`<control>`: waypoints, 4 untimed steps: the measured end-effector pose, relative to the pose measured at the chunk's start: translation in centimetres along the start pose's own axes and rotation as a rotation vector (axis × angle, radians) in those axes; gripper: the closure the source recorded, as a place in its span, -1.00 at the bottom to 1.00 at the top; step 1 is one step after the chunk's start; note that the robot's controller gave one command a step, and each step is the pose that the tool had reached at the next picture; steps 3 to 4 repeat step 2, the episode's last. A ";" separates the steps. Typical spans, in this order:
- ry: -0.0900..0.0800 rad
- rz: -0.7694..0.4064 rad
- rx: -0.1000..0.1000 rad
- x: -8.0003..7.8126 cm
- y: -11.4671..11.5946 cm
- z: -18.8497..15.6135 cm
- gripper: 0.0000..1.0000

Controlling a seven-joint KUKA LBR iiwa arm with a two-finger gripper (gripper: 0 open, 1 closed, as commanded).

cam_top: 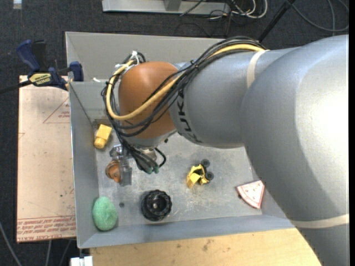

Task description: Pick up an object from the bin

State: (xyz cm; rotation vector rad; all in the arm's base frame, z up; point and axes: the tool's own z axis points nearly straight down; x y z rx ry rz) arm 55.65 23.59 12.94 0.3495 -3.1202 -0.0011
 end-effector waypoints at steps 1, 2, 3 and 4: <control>-0.018 0.011 -0.002 0.0 0.5 -1.3 1.00; -0.008 -0.011 -0.001 2.6 -0.1 -14.6 1.00; -0.008 -0.011 -0.001 2.6 -0.1 -14.6 1.00; -0.008 -0.011 -0.001 2.6 -0.1 -14.6 1.00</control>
Offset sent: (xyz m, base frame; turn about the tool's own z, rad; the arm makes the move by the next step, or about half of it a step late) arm -0.0262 -0.0080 0.1442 -0.0120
